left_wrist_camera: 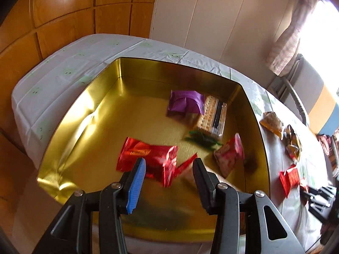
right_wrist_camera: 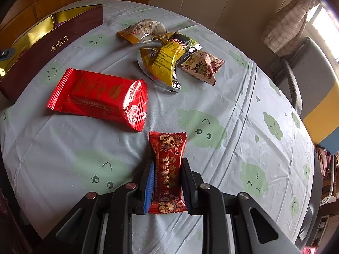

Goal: Organize snacks
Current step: 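Carry the red-gold pastry pack into the box and open the right gripper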

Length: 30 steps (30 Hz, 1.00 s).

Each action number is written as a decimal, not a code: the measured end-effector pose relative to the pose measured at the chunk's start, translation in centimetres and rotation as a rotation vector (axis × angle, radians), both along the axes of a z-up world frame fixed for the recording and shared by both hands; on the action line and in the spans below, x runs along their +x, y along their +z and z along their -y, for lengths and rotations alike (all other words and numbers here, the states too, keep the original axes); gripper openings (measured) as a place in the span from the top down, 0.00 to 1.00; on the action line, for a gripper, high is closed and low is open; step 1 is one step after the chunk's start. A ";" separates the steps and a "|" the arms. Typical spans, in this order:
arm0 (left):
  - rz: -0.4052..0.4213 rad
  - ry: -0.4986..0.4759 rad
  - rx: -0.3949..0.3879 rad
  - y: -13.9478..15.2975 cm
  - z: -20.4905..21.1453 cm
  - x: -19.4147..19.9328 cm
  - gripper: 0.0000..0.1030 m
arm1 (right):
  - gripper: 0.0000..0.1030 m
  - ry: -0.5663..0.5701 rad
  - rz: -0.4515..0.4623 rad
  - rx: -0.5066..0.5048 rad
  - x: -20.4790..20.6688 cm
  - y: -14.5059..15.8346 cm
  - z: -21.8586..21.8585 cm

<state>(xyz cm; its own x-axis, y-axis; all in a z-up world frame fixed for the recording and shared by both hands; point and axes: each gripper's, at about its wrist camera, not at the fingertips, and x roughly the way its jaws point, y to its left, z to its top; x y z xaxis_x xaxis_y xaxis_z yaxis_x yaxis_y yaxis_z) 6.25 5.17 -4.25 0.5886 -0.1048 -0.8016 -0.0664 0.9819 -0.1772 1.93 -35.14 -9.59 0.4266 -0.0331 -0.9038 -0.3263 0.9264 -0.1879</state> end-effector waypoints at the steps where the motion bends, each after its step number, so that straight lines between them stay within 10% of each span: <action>1: 0.003 -0.002 0.006 0.1 -0.1 -0.2 0.54 | 0.76 -0.004 -0.002 0.004 0.1 0.0 0.1; 11: 0.010 0.021 0.048 0.2 -1.0 -2.2 0.54 | 0.79 -0.083 0.003 -0.042 0.3 0.4 -1.1; 19: 0.041 0.061 0.059 0.9 -2.7 -2.8 0.53 | 0.79 -0.193 0.083 0.146 0.4 4.9 -1.4; 30: 0.055 0.082 0.070 0.8 -3.7 -3.2 0.53 | 0.79 0.111 0.108 0.323 2.0 9.7 -15.5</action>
<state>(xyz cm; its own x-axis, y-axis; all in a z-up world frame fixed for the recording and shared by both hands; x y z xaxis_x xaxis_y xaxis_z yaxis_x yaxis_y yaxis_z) 3.07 8.87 -3.44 0.6359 0.0006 -0.7718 -0.1392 0.9837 -0.1139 3.91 -19.65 0.15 0.5052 0.2992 -0.8095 -0.4225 0.9036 0.0703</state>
